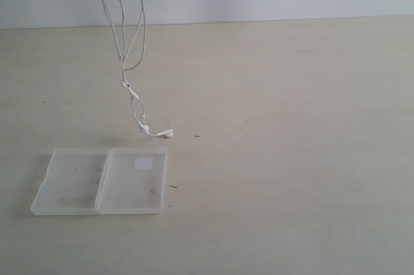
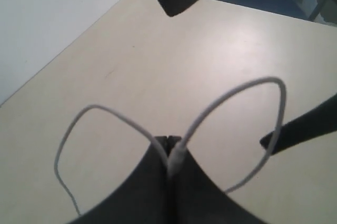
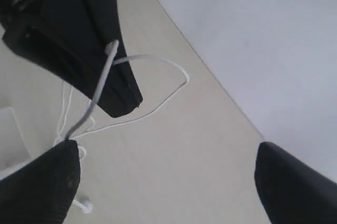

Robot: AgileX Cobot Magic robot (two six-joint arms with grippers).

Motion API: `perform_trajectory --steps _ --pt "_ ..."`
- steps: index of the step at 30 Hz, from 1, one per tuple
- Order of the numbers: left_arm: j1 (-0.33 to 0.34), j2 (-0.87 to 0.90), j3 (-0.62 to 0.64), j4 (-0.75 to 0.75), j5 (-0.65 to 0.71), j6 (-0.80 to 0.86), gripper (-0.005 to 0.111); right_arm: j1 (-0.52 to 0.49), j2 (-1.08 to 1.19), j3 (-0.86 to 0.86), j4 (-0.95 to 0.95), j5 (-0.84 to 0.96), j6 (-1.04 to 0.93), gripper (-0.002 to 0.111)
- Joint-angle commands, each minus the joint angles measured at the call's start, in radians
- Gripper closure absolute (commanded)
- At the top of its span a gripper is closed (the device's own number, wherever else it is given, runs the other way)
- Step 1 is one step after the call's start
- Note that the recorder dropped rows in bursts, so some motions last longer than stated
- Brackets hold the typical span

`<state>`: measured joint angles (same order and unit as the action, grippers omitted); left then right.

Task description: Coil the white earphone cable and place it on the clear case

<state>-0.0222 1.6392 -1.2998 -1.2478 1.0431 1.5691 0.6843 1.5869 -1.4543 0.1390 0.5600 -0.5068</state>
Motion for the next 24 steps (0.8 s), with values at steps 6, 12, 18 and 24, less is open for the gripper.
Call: perform_trajectory --steps 6,12,18,24 --pt "0.0 -0.01 -0.006 -0.078 -0.033 -0.067 0.107 0.002 0.056 0.001 0.18 0.101 0.042 0.024" --pt "0.0 -0.01 -0.006 -0.071 -0.036 -0.093 0.107 0.002 0.058 -0.014 -0.02 0.179 0.173 0.024" --pt "0.0 -0.01 -0.006 -0.075 -0.048 -0.112 0.107 0.002 0.044 -0.05 -0.13 0.239 0.3 0.024" --pt "0.0 -0.01 -0.006 -0.077 -0.07 -0.16 0.107 0.0 0.029 -0.037 -0.08 0.135 0.275 0.029"
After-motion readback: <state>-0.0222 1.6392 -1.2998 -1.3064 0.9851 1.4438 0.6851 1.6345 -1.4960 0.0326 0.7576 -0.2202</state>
